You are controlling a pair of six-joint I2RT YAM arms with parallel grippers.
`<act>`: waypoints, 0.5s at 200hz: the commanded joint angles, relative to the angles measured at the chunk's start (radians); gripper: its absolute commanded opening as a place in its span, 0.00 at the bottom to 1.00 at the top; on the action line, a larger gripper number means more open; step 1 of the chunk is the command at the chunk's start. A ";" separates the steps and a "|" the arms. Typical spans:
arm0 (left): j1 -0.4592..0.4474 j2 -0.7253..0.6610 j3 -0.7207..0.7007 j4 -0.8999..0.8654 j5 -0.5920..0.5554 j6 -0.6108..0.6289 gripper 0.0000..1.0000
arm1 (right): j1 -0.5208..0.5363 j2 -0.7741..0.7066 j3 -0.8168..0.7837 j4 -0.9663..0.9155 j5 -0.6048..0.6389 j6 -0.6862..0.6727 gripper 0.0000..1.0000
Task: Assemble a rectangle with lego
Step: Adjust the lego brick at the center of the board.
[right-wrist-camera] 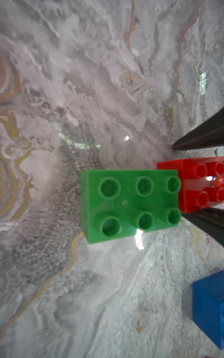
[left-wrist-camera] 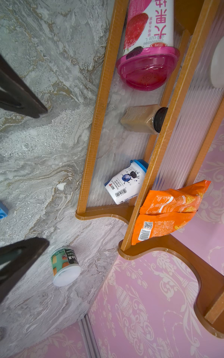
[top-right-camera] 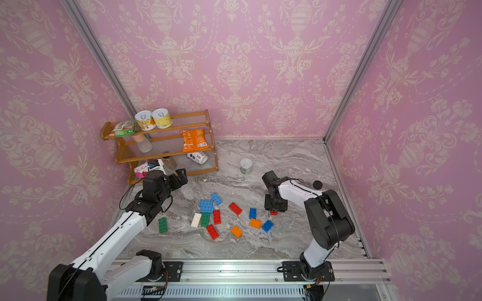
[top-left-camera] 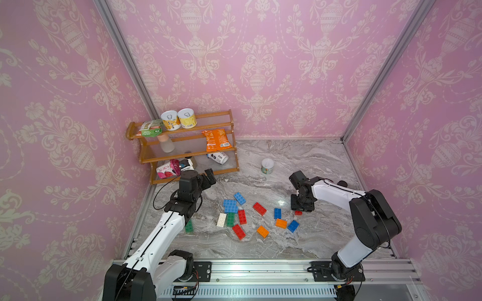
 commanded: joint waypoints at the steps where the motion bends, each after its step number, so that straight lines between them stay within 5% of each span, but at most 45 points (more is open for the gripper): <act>1: -0.004 -0.021 0.008 -0.004 -0.010 0.009 0.99 | 0.022 0.056 -0.020 -0.007 -0.047 0.024 0.44; 57: -0.004 -0.009 0.010 0.004 -0.008 0.006 0.99 | 0.030 0.069 -0.008 -0.003 -0.047 0.026 0.32; 100: -0.004 0.001 0.010 0.010 -0.002 0.006 0.99 | 0.031 0.081 -0.002 0.003 -0.046 0.030 0.31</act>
